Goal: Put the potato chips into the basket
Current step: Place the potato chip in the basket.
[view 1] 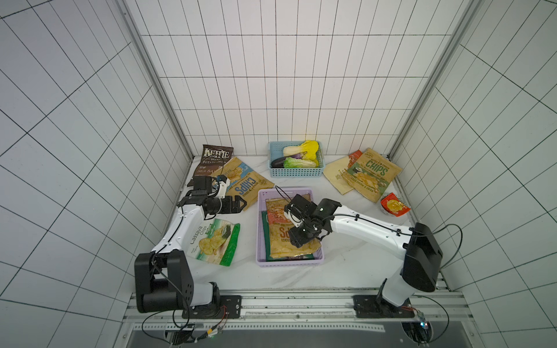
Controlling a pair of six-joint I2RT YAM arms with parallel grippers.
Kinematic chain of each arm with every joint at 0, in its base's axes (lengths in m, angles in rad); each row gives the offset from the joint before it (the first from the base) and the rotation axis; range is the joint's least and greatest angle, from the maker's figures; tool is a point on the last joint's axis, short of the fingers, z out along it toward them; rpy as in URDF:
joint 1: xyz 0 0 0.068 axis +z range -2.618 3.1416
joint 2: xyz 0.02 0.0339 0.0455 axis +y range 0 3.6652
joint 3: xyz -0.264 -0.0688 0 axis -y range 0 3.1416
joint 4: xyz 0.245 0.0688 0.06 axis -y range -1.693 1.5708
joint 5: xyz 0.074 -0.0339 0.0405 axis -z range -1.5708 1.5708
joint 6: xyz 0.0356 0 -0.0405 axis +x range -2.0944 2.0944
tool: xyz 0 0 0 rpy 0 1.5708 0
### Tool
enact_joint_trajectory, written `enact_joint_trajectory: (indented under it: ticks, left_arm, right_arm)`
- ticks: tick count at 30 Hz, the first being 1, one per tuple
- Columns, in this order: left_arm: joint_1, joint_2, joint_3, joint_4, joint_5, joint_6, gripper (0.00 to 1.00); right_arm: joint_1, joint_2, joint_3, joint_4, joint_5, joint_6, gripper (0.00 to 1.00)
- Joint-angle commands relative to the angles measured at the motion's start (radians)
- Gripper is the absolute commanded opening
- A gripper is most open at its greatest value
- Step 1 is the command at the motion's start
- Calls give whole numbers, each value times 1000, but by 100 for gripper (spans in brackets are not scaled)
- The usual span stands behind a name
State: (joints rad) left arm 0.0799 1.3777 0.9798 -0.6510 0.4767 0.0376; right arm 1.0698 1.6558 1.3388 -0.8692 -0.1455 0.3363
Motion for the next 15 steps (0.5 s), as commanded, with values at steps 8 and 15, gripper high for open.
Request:
enact_joint_trajectory:
  ticks: [8, 15]
  left_arm:
    - [5, 1, 31, 2, -17, -8, 98]
    - [12, -7, 36, 13, -85, -38, 98]
  right_arm:
    - [149, 242, 253, -99, 108, 30, 57]
    - [194, 390, 383, -179, 181, 41, 59]
